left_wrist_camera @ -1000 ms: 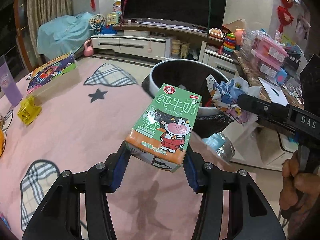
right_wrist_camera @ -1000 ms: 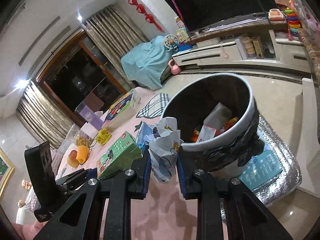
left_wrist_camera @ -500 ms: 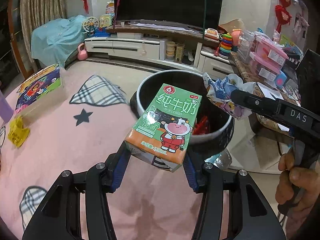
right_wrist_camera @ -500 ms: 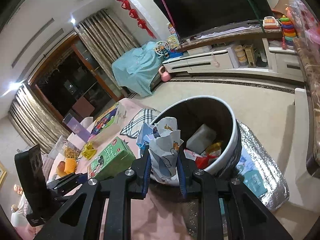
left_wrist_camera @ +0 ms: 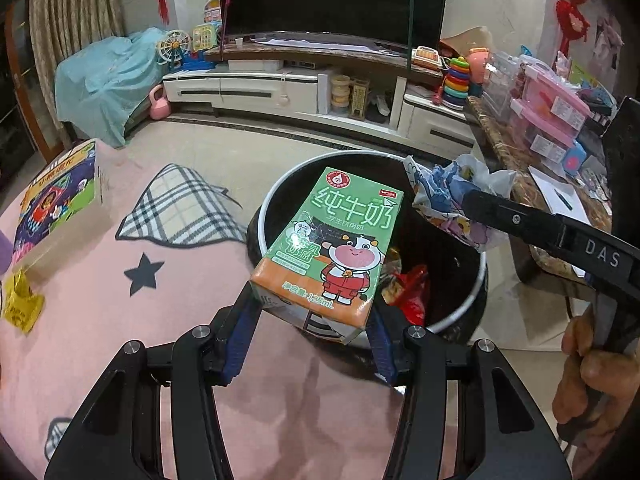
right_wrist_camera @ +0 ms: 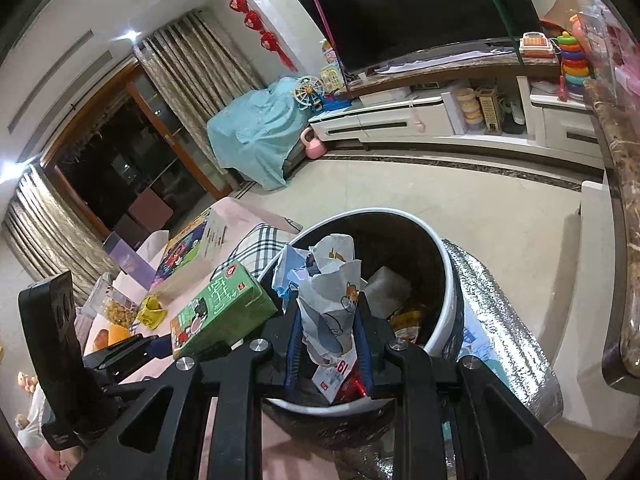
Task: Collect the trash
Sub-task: 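Open the left tool over the bin while the right tool releases the tissue, then move both open tools back over the table toward the foam net and snack bag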
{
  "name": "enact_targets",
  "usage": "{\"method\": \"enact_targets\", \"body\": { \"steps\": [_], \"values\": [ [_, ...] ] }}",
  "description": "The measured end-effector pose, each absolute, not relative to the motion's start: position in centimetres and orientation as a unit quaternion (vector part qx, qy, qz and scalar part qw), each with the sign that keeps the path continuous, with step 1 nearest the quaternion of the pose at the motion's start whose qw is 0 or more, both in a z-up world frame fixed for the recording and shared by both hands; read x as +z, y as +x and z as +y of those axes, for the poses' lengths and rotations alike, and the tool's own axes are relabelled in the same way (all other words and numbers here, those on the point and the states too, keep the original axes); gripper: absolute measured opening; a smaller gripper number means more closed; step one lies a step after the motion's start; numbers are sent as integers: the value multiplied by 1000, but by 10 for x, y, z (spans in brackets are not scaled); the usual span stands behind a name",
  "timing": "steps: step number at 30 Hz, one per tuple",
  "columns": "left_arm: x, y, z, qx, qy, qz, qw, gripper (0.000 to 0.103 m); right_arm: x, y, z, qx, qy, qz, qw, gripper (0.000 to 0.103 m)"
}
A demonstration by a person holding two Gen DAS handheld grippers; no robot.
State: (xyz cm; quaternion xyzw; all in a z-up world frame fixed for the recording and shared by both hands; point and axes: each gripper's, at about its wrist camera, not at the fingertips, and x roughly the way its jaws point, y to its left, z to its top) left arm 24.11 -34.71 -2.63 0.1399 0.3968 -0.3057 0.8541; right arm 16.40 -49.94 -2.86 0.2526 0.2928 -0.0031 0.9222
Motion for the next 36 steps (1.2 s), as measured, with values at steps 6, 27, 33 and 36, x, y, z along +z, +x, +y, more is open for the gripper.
{"method": "enact_targets", "body": {
  "steps": [6,27,33,36],
  "values": [
    [-29,247,-356,-305,148,400,852,50,-33,175,-504,-9,250,307,918,24],
    [-27,242,-351,-312,142,400,850,62,-30,186,-514,-15,260,317,912,61],
    [-31,227,-310,-294,110,405,859,69,-25,174,-505,-11,267,304,914,75],
    [-33,219,-285,-282,92,407,864,70,-25,169,-493,-6,270,305,913,80]
  ]
}}
